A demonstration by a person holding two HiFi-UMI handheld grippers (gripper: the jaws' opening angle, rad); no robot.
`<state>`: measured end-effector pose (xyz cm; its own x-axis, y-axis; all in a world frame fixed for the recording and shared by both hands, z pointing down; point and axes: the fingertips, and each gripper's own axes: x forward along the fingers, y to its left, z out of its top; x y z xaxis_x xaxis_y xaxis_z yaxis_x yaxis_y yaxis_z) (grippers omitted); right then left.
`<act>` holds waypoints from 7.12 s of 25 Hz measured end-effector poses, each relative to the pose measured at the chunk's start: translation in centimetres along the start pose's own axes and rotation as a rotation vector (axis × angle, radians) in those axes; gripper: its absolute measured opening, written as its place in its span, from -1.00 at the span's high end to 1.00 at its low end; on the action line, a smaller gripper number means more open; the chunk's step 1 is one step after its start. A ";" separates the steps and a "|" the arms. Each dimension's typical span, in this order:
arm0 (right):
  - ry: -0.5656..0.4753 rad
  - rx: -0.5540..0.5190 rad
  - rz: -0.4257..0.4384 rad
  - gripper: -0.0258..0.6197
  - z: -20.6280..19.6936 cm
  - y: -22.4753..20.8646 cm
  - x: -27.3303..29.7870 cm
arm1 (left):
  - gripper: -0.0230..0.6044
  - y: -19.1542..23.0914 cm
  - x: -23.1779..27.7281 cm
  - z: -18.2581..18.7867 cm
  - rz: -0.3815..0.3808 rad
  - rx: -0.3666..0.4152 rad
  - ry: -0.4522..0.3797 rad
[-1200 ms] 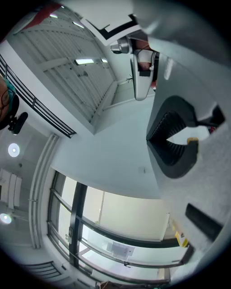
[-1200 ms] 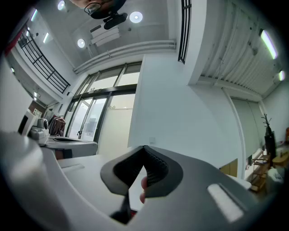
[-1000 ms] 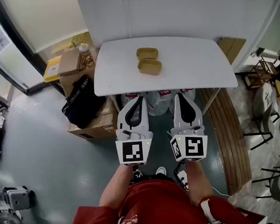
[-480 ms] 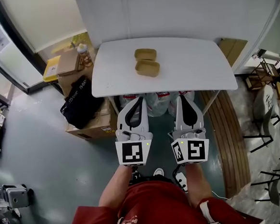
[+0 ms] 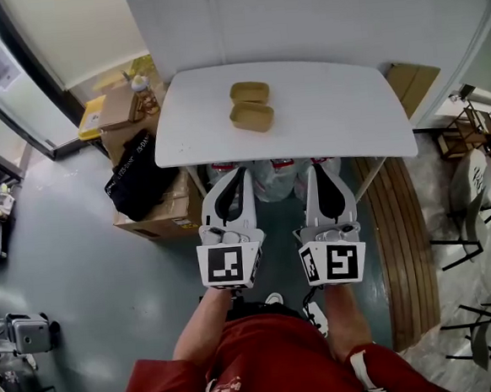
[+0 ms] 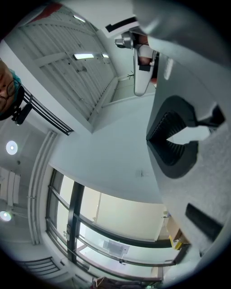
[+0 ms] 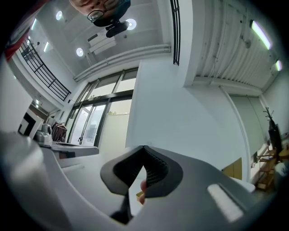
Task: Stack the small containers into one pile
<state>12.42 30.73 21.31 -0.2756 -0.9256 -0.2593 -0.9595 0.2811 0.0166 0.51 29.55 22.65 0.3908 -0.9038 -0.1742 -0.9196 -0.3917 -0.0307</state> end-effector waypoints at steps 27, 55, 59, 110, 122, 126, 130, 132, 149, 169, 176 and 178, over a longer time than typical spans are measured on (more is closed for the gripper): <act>0.045 -0.044 -0.001 0.92 -4.6 -0.5 13.5 | 0.92 7.8 11.1 -1.6 -0.018 -0.003 -0.062; 0.031 -0.035 -0.066 0.92 -9.4 -4.7 31.8 | 0.92 17.6 28.4 -5.0 -0.075 0.025 -0.051; 0.012 -0.028 -0.041 0.92 -9.2 -8.2 34.7 | 0.92 16.5 32.7 -5.4 -0.058 0.010 -0.041; 0.894 0.239 -0.146 0.56 -38.5 -10.8 34.6 | 0.59 20.9 37.2 -31.7 -0.148 -0.001 0.692; 1.118 0.298 -0.199 0.48 -45.5 -10.2 30.7 | 0.50 20.8 34.2 -39.2 -0.159 -0.045 0.894; 1.137 0.300 -0.212 0.49 -46.2 -10.1 30.4 | 0.48 20.9 33.8 -41.0 -0.163 -0.058 0.941; 1.145 0.324 -0.220 0.53 -46.7 -9.8 30.5 | 0.48 20.8 33.4 -42.2 -0.166 -0.081 0.987; 1.150 0.325 -0.226 0.54 -46.9 -9.8 30.5 | 0.48 20.7 33.5 -42.6 -0.168 -0.082 0.996; 1.174 0.373 -0.249 0.75 -47.9 -9.9 30.2 | 0.80 21.4 33.9 -44.2 -0.105 -0.078 1.024; 1.074 0.329 -0.244 0.81 -44.9 -10.8 31.9 | 0.79 21.3 34.2 -40.7 -0.054 -0.123 0.962; 1.007 0.315 -0.235 0.83 -42.8 -10.8 33.4 | 0.79 22.1 35.1 -38.2 -0.032 -0.117 0.908; 0.990 0.312 -0.233 0.83 -42.2 -10.7 33.8 | 0.79 22.3 35.2 -37.4 -0.027 -0.115 0.892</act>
<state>10.98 -14.30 53.07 -0.1459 -0.7194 0.6791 -0.9761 -0.0072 -0.2174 -4.75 -17.49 52.67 0.3422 -0.6729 0.6559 -0.9188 -0.3859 0.0834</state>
